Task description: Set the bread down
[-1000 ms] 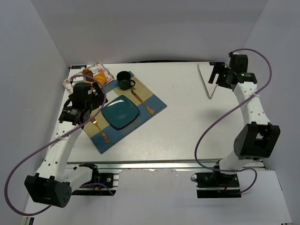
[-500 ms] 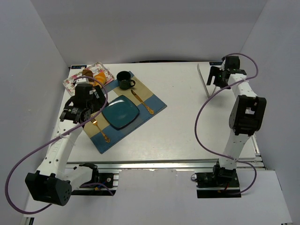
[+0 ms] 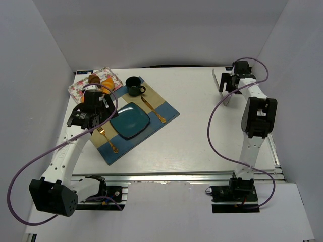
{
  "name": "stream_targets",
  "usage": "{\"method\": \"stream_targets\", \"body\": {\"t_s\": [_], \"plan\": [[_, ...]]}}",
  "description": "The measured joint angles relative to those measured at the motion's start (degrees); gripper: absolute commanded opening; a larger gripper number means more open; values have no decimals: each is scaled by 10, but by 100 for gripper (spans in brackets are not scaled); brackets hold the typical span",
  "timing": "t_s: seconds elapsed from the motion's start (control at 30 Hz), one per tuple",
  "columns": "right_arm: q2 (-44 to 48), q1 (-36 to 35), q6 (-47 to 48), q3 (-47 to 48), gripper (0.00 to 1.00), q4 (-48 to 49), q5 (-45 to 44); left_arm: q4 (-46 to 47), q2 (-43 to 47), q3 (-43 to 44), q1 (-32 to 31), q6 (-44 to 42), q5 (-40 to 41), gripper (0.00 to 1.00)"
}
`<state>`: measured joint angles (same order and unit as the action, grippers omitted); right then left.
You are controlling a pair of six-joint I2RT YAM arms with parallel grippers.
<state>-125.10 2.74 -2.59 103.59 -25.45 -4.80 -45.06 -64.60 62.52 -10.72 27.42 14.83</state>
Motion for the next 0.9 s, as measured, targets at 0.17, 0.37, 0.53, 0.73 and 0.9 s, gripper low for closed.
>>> {"method": "stream_targets", "body": {"t_s": [0.17,0.37,0.53,0.73,0.9], "plan": [[-25,0,2,2,89,2,0,0,-9,0,0,-1,-3,97],[-58,0,-5,13,89,2,-2,-6,-15,0,0,-5,-5,97],[-82,-5,-17,39,89,-1,-22,-10,-16,0,0,-7,-4,97],[-111,-10,-20,81,89,0,-38,-11,-16,0,0,-11,-4,97],[-122,-12,-20,98,89,-1,-40,-12,-19,0,0,-15,-4,97]]}}
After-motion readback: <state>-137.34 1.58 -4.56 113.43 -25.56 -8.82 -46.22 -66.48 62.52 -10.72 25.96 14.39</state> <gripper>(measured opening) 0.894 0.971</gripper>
